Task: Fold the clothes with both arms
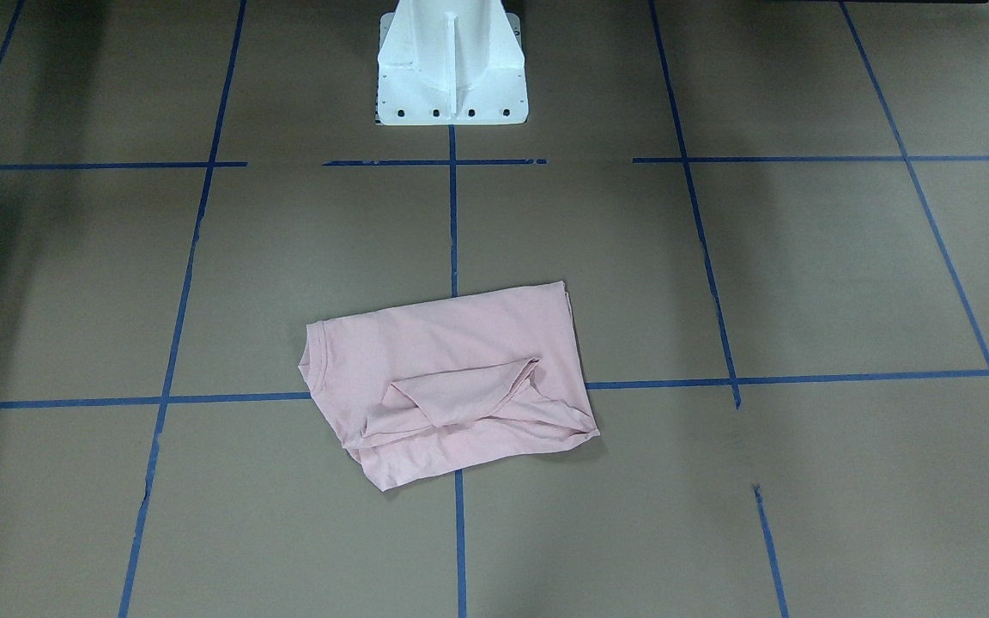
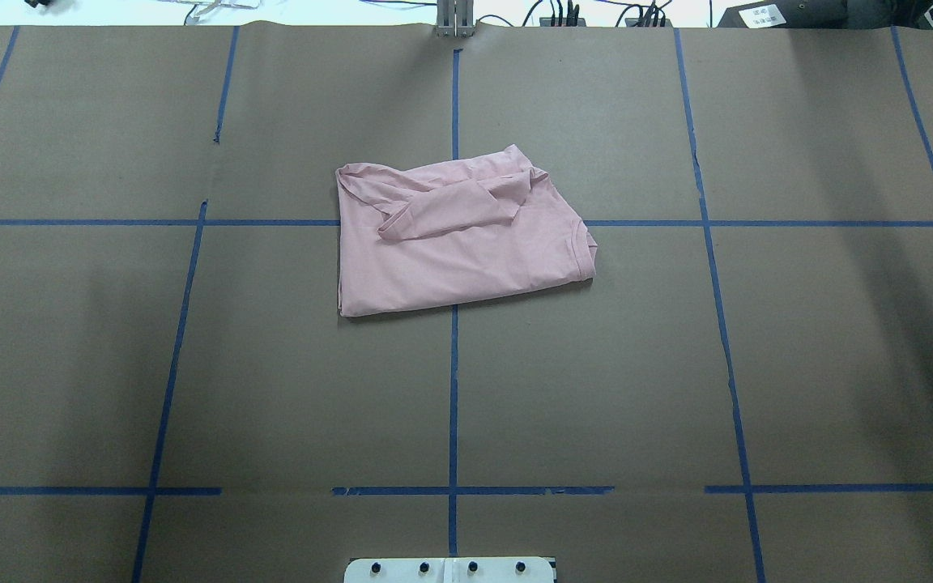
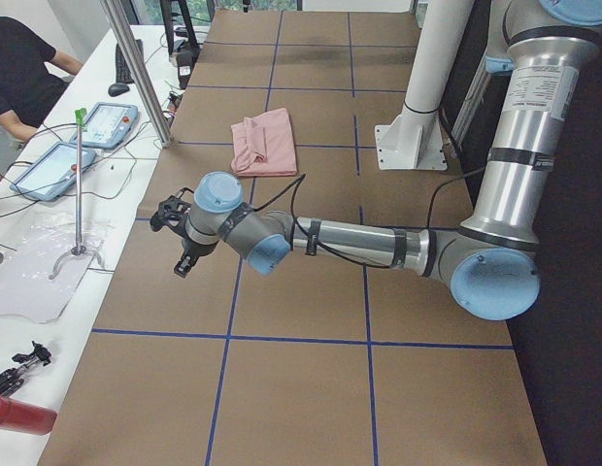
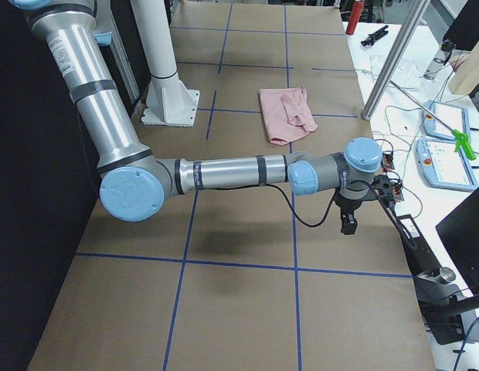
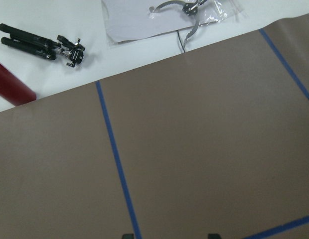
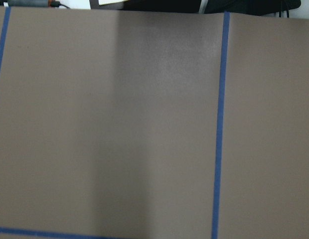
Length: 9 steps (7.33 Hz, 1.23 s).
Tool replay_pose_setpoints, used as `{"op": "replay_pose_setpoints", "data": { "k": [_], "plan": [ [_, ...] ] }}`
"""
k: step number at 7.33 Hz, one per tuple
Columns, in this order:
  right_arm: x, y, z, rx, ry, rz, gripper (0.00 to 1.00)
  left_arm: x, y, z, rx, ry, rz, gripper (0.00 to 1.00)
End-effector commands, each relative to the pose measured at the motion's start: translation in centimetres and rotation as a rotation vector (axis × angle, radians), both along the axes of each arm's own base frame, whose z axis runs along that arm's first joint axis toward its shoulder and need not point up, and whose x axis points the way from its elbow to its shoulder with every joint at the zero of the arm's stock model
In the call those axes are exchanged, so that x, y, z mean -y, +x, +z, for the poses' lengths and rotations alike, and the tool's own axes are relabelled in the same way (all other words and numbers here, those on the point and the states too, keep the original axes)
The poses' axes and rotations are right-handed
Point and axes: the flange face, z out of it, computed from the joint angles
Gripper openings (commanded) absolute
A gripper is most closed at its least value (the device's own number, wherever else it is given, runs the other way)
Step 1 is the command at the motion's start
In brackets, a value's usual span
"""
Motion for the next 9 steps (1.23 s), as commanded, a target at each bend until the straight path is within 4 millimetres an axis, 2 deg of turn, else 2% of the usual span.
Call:
{"op": "replay_pose_setpoints", "data": {
  "k": [1, 2, 3, 4, 7, 9],
  "plan": [
    [-8.0, 1.4, 2.5, -0.019, -0.038, -0.151, 1.00, -10.1, -1.5, 1.1, -0.035, -0.325, 0.018, 1.00],
    [-9.0, 1.1, 2.8, -0.011, -0.045, -0.152, 1.00, -12.6, -1.5, 4.3, -0.010, -0.386, 0.019, 1.00],
    [-9.0, 0.8, 3.2, -0.006, -0.059, -0.152, 1.00, -14.4, -1.4, 6.8, 0.000, -0.411, 0.048, 1.00],
    [-9.0, 0.5, 3.2, -0.009, -0.059, -0.157, 1.00, -14.5, -1.3, 7.7, 0.009, -0.356, 0.081, 1.00],
    [-9.0, 0.4, 3.4, -0.020, -0.059, -0.162, 1.00, -13.8, -0.9, 6.7, 0.002, -0.291, 0.093, 1.00],
    [-9.5, -0.5, 4.6, -0.019, -0.085, -0.177, 1.00, -13.7, -0.9, 6.2, 0.003, -0.280, 0.096, 1.00]
  ]
}}
